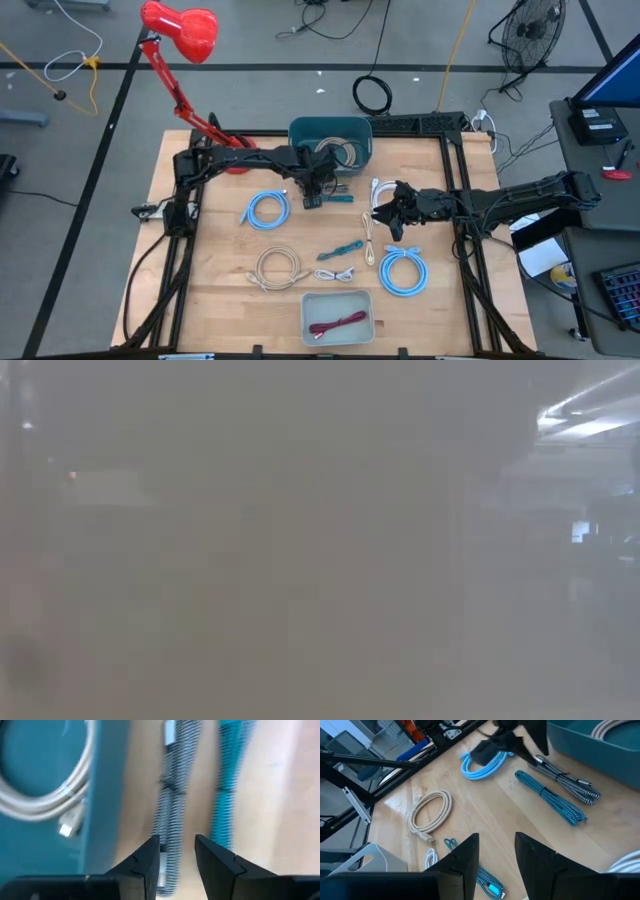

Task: Pick & Place USB Port
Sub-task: Put the top blue charger cable into the gray bin

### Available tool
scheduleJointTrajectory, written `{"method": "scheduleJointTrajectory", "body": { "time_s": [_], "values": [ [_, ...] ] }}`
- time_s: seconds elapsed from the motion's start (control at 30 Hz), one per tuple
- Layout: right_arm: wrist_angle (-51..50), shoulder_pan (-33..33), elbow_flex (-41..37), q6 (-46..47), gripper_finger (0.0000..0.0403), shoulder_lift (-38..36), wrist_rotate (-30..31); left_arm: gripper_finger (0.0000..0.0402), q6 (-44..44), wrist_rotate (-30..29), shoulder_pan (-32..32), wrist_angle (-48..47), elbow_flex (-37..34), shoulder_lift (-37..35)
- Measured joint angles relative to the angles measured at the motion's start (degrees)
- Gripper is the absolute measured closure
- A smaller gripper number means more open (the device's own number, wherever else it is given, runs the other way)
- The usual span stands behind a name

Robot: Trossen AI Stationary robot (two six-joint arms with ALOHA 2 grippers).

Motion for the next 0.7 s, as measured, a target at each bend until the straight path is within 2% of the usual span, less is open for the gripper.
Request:
{"method": "scheduleJointTrajectory", "body": {
  "time_s": [0.23, 0.43, 0.7],
  "values": [
    [0.0, 0.0, 0.0, -0.5, 0.0287, 0.0, 0.3, 0.0275, 0.8, -1.3, -4.7, 0.1, 5.2, 0.0],
    [0.1, 0.0, 0.0, -0.5, 0.0287, 0.0, 0.3, 0.0275, -1.3, -3.2, -5.8, -0.9, 9.8, 0.0],
    [0.4, 0.0, 0.0, -0.4, 0.0287, 0.0, -1.0, 0.0275, -3.0, -3.4, -8.5, -5.4, 10.9, 0.0]
  ]
}}
